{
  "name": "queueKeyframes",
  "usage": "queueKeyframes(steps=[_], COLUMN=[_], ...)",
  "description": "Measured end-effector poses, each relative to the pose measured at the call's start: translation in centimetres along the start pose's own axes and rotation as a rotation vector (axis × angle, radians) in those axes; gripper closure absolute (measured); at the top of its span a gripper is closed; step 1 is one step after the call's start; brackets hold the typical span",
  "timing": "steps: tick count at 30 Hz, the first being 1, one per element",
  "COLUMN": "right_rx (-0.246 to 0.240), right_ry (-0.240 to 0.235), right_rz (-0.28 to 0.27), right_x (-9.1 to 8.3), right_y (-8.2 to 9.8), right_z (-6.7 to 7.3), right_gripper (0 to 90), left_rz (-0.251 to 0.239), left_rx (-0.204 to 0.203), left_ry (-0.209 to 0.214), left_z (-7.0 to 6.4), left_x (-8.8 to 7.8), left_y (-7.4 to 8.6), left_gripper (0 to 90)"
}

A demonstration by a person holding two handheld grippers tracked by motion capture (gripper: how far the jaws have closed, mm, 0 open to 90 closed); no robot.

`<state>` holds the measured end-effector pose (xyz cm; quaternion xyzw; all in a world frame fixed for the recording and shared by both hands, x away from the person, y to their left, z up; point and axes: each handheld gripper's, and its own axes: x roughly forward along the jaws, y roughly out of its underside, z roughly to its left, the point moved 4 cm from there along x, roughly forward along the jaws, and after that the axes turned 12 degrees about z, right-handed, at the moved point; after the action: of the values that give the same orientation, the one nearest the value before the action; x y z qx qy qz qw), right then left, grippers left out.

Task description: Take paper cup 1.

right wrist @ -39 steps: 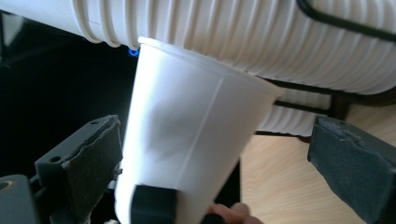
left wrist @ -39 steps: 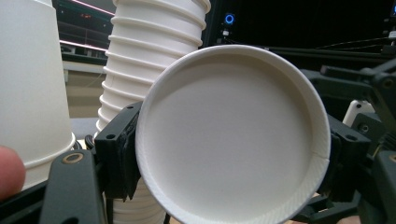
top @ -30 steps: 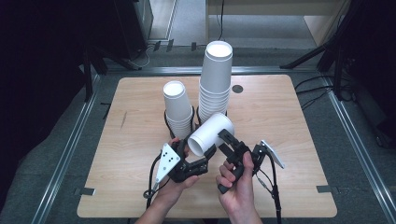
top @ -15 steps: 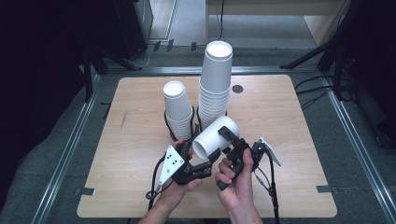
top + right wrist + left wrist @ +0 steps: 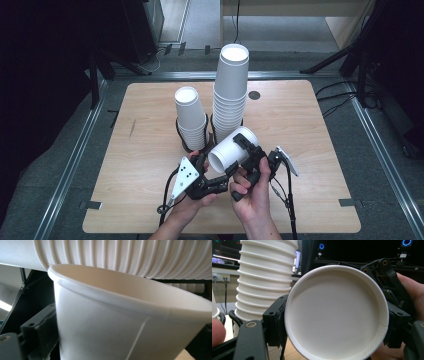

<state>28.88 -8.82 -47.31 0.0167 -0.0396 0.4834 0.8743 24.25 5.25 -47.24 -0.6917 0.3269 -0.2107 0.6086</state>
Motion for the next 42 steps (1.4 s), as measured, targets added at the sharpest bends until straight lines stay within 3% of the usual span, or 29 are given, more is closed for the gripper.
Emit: queueKeyframes(steps=[6,9,11,14,18,19,22,27,33,38,40,42], right_rx=[-0.028,-0.038,-0.068,-0.123,-0.181,-0.192,-0.243,-0.347,-0.545,-0.665,-0.736,-0.781], right_ry=[-0.017,-0.014,-0.006,0.014,0.039,0.047,0.066,0.118,0.194,0.248,0.313,0.339], right_rz=[-0.017,-0.023,-0.038,-0.065,-0.09,-0.095,-0.114,-0.135,-0.187,-0.213,-0.247,-0.262], right_x=[-0.3,-0.3,-0.3,-0.5,-0.7,-0.8,-0.9,-1.2,-1.5,-1.8,-2.0,-2.0], right_y=[0.1,0.2,0.3,0.4,0.3,0.3,0.2,0.2,0.2,0.2,0.1,0.1], right_z=[0.1,0.2,0.4,0.8,1.1,1.2,1.4,1.7,2.6,3.2,3.5,3.7], right_gripper=[13.1,14.1,14.9,15.4,15.7,15.8,15.9,15.9,15.9,15.9,15.8,15.8], left_rz=[0.013,0.017,0.041,0.063,0.095,0.102,0.123,0.142,0.16,0.166,0.169,0.171], left_rx=[-0.003,0.005,-0.003,-0.004,-0.042,-0.061,-0.057,-0.056,-0.052,-0.053,-0.052,-0.049], left_ry=[0.042,0.033,0.032,0.024,0.056,0.08,0.088,0.1,0.096,0.096,0.097,0.097], left_z=[0.3,0.3,0.4,0.7,0.9,0.9,1.0,0.9,1.0,1.1,1.1,1.2], left_x=[0.0,-0.1,-0.1,-0.2,-0.3,-0.3,-0.4,-0.4,-0.4,-0.4,-0.4,-0.4], left_y=[0.0,-0.1,-0.4,-0.4,-0.7,-0.8,-0.9,-0.9,-0.9,-0.9,-0.9,-0.9], left_gripper=[21.9,21.2,13.8,9.9,6.9,3.9,0.6,0.6,0.6,0.6,0.6,0.6])
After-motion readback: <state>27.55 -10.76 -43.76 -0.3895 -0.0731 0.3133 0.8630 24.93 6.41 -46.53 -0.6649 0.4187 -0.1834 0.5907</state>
